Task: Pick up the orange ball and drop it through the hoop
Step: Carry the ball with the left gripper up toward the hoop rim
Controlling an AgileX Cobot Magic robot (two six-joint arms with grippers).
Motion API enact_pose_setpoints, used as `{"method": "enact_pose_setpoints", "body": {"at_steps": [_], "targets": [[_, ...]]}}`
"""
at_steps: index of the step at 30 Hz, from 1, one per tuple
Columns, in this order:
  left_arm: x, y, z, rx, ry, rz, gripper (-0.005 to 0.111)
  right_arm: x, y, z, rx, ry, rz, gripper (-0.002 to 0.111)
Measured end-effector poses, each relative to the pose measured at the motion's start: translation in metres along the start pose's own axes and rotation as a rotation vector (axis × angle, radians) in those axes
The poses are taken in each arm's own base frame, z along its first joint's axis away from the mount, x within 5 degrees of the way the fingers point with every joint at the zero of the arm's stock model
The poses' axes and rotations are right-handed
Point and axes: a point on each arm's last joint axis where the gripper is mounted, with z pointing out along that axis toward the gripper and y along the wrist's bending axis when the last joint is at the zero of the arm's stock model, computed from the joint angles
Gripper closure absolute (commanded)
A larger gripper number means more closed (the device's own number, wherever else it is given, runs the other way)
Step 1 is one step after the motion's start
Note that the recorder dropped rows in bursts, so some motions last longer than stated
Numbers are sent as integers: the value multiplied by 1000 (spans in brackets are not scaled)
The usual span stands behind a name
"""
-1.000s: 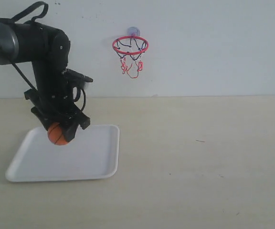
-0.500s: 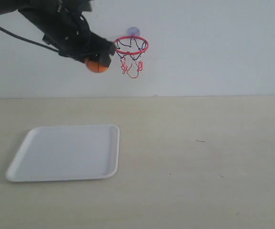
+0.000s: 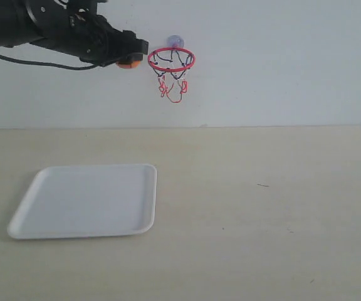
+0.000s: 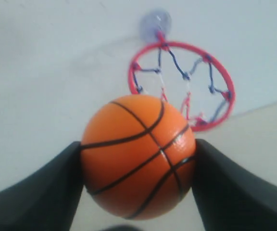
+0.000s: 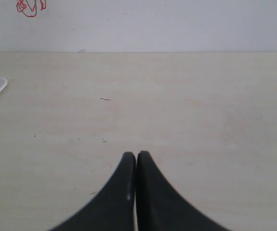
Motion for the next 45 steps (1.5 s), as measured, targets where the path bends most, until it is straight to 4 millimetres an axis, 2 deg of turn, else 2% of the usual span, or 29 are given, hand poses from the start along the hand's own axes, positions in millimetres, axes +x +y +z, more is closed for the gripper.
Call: {"method": "enact_pose_setpoints", "body": {"at_steps": [5,10,14,17,22,24,27,36,45], "targets": [[-9,24,4,-56,-141,-107,103,0,0,0,0,0,0,109],[-16,35,19,-31,-172,-250,103,0,0,0,0,0,0,109],[-20,32,39,57,-116,-266,103,0,0,0,0,0,0,109],[-26,30,52,184,-103,-300,103,0,0,0,0,0,0,109],[-39,52,60,350,-172,-452,103,0,0,0,0,0,0,109],[-37,64,62,383,-174,-473,103,0,0,0,0,0,0,109],[-31,70,67,408,-152,-465,103,0,0,0,0,0,0,109],[-33,59,68,433,-170,-418,103,0,0,0,0,0,0,109],[-35,37,72,445,-193,-363,103,0,0,0,0,0,0,109]]}}
